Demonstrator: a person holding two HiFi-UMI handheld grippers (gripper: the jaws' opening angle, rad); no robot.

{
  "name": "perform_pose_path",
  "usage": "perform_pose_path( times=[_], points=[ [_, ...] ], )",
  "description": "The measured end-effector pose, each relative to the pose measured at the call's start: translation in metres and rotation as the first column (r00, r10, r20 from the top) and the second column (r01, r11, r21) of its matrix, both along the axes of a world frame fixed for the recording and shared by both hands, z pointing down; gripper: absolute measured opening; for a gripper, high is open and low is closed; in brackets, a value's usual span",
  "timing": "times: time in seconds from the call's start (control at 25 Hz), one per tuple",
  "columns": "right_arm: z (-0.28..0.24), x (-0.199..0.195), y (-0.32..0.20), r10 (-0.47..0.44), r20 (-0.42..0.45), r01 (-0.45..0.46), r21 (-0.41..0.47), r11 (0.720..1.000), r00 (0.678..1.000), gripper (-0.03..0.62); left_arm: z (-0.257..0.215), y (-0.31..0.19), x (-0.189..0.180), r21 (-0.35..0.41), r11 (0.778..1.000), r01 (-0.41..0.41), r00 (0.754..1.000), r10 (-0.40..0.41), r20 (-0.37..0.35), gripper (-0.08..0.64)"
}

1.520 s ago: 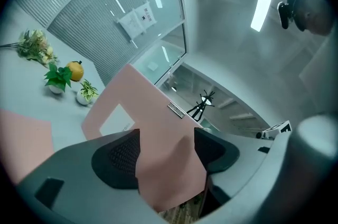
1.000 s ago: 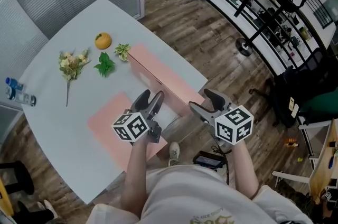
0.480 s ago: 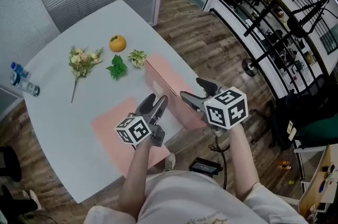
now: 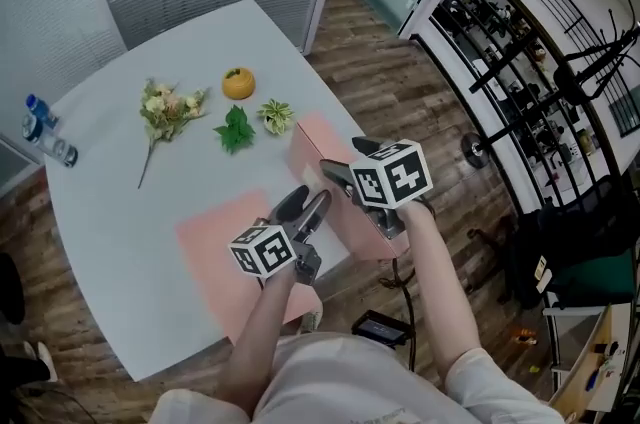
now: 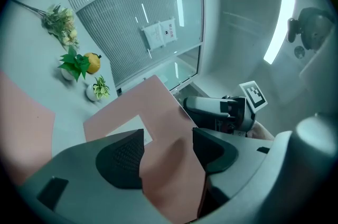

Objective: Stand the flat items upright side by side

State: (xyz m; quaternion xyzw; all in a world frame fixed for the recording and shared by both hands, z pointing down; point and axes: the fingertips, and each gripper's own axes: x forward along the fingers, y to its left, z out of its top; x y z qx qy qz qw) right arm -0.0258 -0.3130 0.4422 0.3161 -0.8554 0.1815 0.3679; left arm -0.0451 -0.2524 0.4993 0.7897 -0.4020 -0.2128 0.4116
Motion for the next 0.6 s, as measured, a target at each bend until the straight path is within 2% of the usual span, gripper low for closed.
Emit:
perform_pose_path(
  times=[0.2,0.32,0.44,0.6],
  points=[
    [0.022,-0.004,-0.010,0.022,-0.085,-0.021,0.002,1.000,0.996,0.327,0.003,-0.007,0.004,-0.010,1.000,0.001,0.998,-0.002,-0.068,0.296],
    [0.028,-0.005,-0.011,0.012,-0.128,-0.011,0.008,1.000,0.992,0.319,0.002,-0.013,-0.001,0.011,0.999,0.042,0.991,-0.041,-0.126,0.296],
    [0.031,-0.006,-0.011,0.005,-0.128,-0.005,0.001,1.000,0.992,0.319,0.010,-0.020,-0.005,-0.009,0.997,0.074,0.990,-0.074,-0.120,0.296],
    [0.032,-0.003,-0.013,0.011,-0.145,-0.011,0.000,1.000,0.989,0.321,0.025,-0.024,-0.007,-0.075,0.993,0.096,0.986,-0.105,-0.129,0.295]
  ],
)
